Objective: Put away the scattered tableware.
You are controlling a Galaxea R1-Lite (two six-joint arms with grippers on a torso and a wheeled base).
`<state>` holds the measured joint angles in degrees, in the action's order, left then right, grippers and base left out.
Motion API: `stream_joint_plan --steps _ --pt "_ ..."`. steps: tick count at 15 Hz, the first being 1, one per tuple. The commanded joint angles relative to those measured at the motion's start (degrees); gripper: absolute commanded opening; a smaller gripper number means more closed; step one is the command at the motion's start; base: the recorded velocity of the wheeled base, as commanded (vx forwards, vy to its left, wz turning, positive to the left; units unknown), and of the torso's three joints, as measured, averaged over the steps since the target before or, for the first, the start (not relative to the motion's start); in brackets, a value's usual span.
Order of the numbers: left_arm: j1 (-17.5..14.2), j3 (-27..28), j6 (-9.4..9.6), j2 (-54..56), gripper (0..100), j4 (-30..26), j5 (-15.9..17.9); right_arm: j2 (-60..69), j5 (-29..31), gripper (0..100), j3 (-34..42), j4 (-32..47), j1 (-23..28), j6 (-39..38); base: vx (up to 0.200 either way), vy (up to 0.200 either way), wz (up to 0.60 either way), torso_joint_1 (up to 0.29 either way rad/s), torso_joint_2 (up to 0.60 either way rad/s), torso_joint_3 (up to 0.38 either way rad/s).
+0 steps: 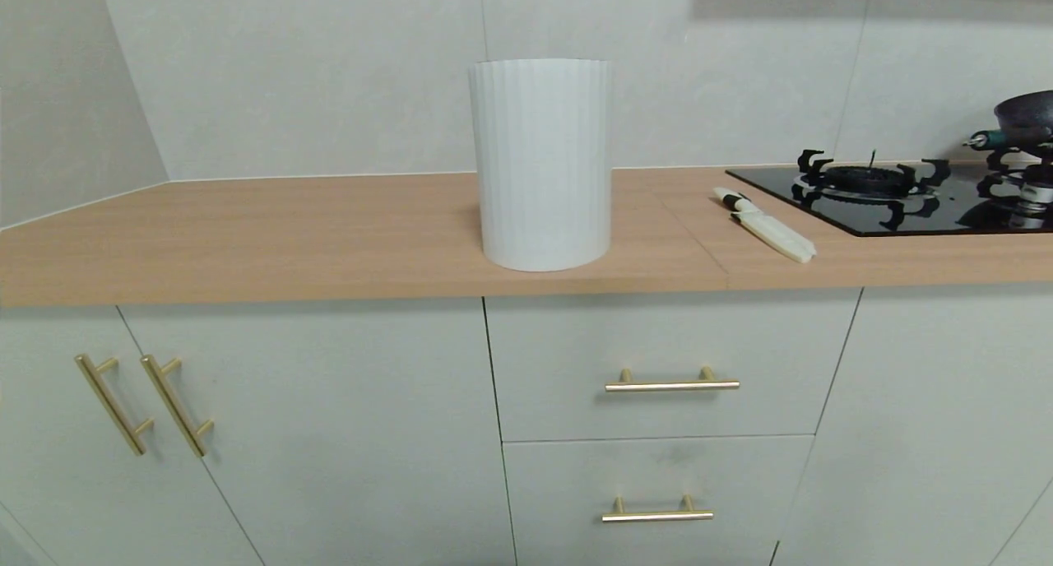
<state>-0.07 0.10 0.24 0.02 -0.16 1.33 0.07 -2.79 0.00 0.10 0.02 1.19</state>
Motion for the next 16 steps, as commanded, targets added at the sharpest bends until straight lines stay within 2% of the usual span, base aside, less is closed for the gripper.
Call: stream_joint_plan --steps 1,5,16 --pt "-0.01 -0.01 0.02 -0.02 100 -0.02 -0.01 -0.07 -0.02 100 0.0 -0.01 -0.02 0.04 0.2 0.0 0.0 0.002 0.0 -0.002" --pt "-0.01 -0.01 0.02 -0.02 100 -0.02 -0.01 -0.07 -0.02 100 0.0 -0.01 -0.02 0.04 0.2 0.0 0.0 -0.002 0.0 0.005" --pt "-0.01 -0.01 0.02 -0.02 100 -0.02 -0.01 -0.07 -0.2 100 0.0 -0.01 -0.02 0.21 0.0 0.0 0.0 0.0 0.0 0.0"
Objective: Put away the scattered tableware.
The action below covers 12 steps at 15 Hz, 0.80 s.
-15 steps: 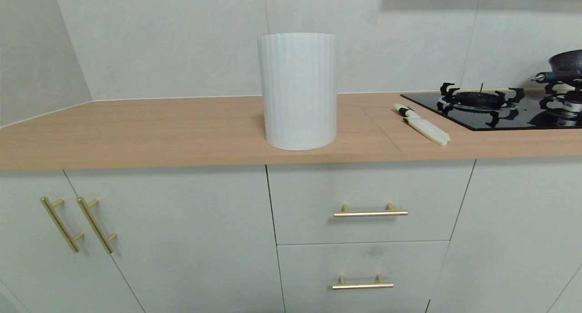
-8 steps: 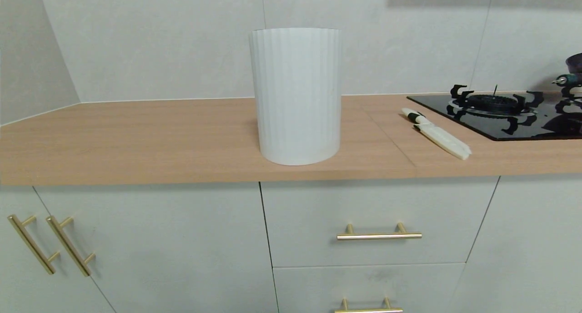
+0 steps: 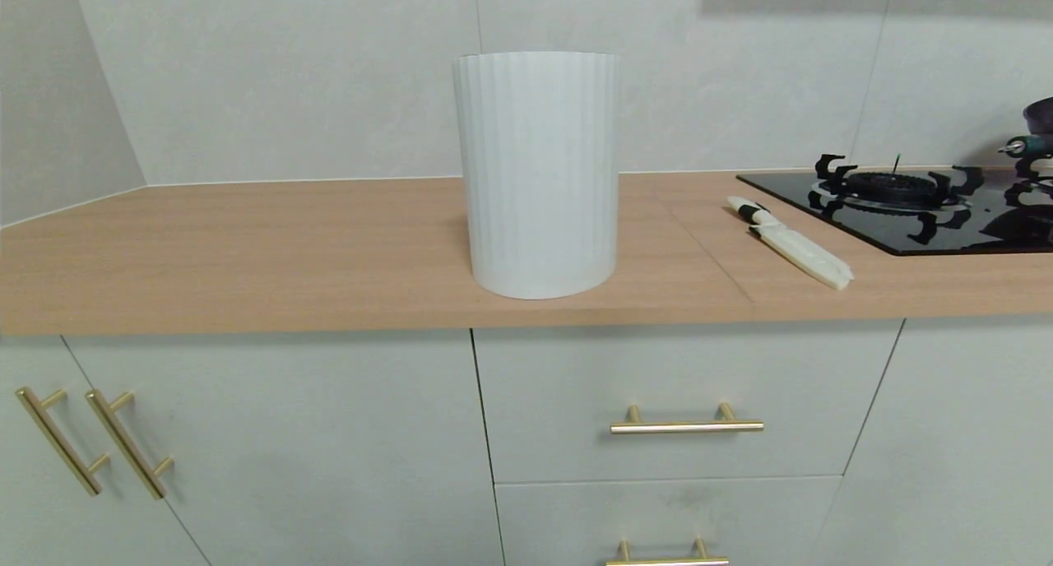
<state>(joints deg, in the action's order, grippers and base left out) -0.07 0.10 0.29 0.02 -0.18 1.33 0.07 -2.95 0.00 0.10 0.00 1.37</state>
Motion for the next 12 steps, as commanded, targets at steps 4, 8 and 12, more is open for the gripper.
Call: stream_joint_plan --steps 4,8,12 --pt "-0.01 -0.01 0.06 -0.02 100 0.01 -0.01 -0.07 -0.04 100 0.0 -0.01 0.0 0.04 0.0 0.0 0.0 0.045 -0.19 -0.182" --pt "-0.01 -0.01 -0.03 -0.02 100 0.01 -0.01 -0.07 -0.04 100 0.0 -0.01 0.0 0.04 0.0 0.0 0.0 0.161 -0.47 -0.292" --pt "-0.01 -0.01 0.06 -0.02 100 0.01 -0.01 -0.07 -0.04 100 0.0 -0.01 0.0 0.04 0.0 0.0 0.0 0.182 -0.48 -0.292"
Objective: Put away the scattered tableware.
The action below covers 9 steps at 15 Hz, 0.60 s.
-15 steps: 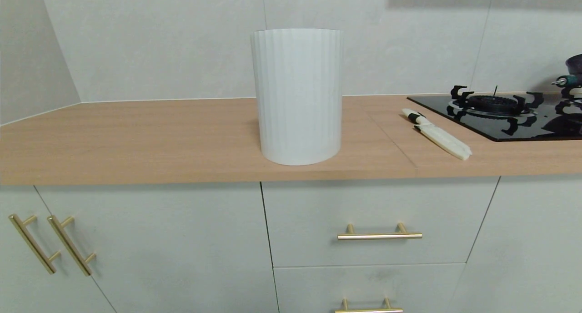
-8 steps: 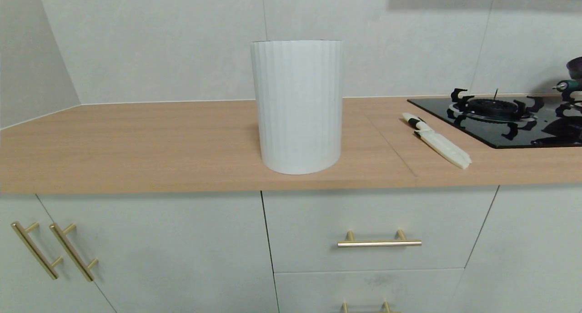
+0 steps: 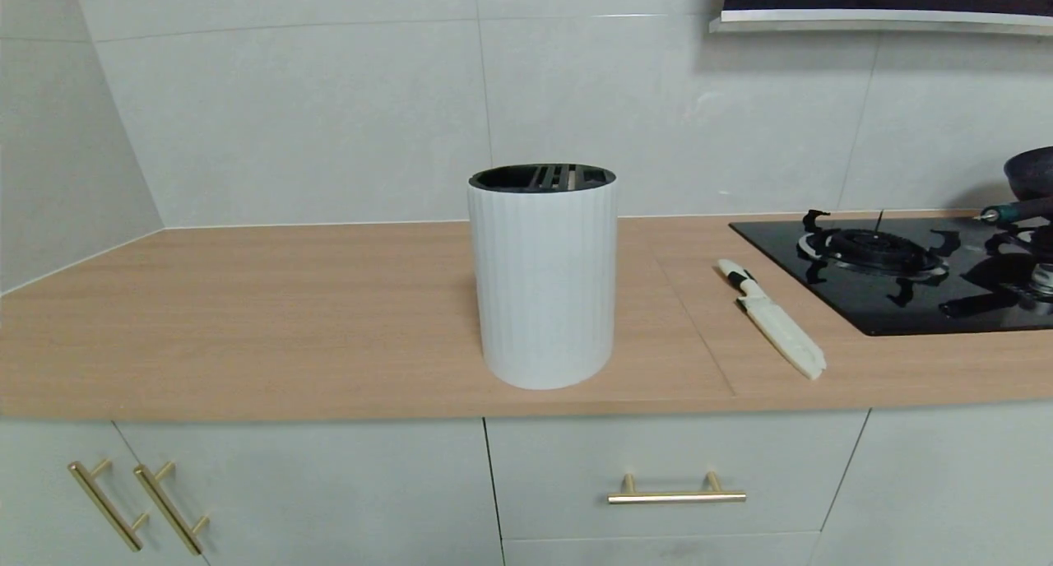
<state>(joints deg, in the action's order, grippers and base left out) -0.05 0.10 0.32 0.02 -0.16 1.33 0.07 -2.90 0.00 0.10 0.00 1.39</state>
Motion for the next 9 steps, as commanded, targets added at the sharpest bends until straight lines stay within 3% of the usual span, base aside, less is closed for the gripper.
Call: stream_joint_plan --steps 1,9 --pt "-0.04 -0.01 0.03 -0.02 100 -0.02 -0.01 -0.07 0.0 100 0.0 -0.01 0.0 0.02 0.0 0.0 0.0 0.188 -0.48 -0.286" --pt "-0.04 -0.01 -0.05 -0.02 100 -0.02 -0.01 -0.07 0.0 100 0.0 -0.01 0.0 0.02 0.0 0.0 0.0 0.207 -0.48 -0.28"
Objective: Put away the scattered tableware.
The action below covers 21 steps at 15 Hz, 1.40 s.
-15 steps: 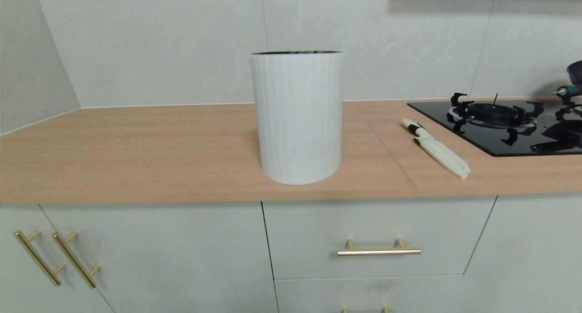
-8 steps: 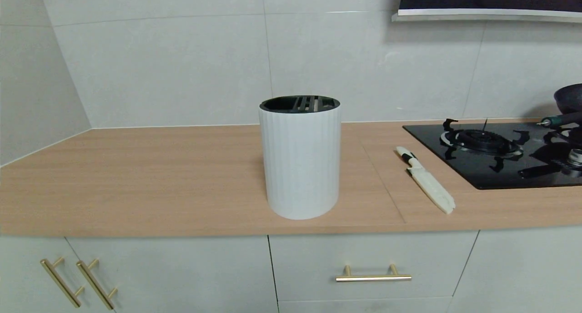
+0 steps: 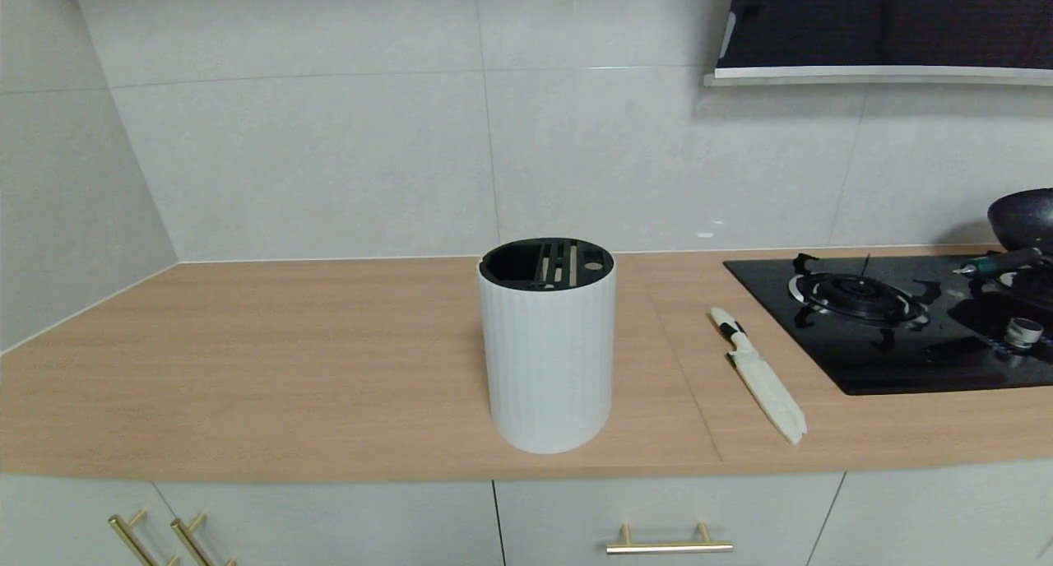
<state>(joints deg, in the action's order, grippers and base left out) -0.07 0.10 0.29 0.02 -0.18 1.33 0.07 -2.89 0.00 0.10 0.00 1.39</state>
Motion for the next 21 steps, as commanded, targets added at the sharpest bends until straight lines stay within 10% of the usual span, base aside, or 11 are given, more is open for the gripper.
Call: stream_joint_plan --steps 1,21 --pt "-0.01 -0.01 0.06 -0.02 100 0.01 -0.01 -0.07 -0.01 100 0.0 -0.01 0.0 0.02 0.0 0.0 0.0 0.227 -0.5 -0.281" --pt "-0.01 -0.01 -0.03 -0.02 100 0.01 -0.01 -0.07 -0.01 100 0.0 -0.01 0.0 0.02 0.0 0.0 0.0 0.189 -0.4 -0.215"
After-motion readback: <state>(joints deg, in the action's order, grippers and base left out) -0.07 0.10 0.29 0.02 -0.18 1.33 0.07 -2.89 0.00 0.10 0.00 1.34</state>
